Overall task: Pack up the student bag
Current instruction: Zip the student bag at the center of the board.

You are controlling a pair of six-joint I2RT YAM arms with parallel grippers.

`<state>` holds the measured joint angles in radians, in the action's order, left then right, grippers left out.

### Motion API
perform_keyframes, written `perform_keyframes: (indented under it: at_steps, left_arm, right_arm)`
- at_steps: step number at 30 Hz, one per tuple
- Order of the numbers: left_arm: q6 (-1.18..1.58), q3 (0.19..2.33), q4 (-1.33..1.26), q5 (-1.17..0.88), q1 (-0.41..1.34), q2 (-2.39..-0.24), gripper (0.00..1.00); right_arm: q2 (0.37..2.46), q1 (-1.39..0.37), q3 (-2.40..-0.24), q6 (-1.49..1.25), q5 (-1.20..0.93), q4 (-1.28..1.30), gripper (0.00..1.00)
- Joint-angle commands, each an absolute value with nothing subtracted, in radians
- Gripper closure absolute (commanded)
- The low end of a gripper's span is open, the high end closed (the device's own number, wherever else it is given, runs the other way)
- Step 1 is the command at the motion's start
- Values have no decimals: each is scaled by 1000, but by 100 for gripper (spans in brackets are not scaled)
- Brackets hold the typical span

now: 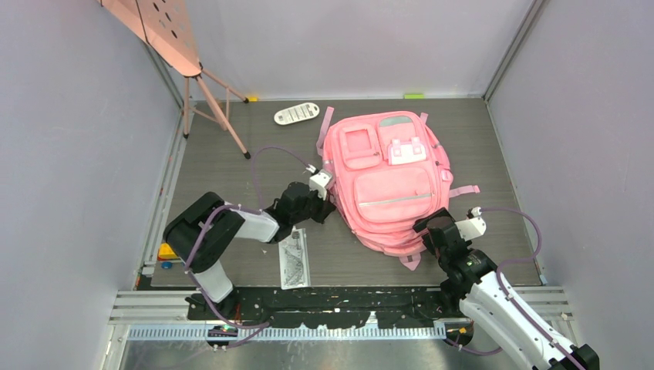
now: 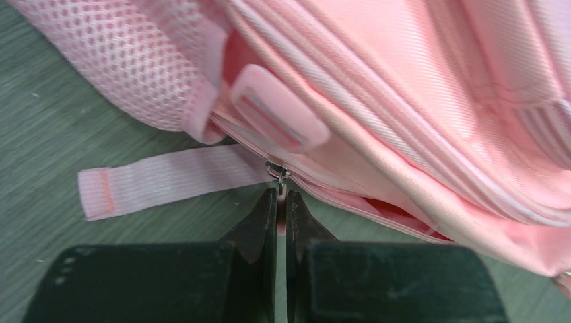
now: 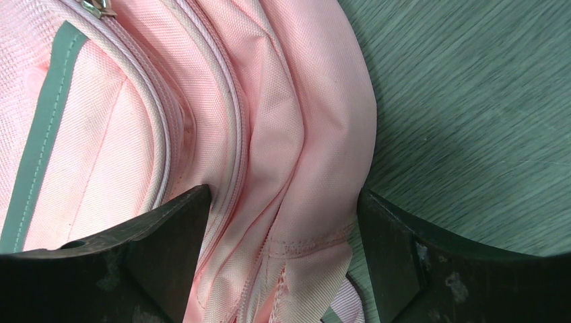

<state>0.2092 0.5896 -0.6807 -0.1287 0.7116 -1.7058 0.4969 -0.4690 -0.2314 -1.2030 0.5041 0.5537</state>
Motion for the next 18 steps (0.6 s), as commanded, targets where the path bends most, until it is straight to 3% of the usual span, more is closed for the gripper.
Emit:
perform_keyframes:
  at_steps: [1, 18]
  left_arm:
    - [236, 568, -678, -166, 758, -1644, 100]
    - [349, 552, -591, -40, 1050, -1495, 100]
  right_arm:
    - [493, -469, -237, -1216, 529, 518, 15]
    - [499, -469, -227, -1220, 536, 482, 15]
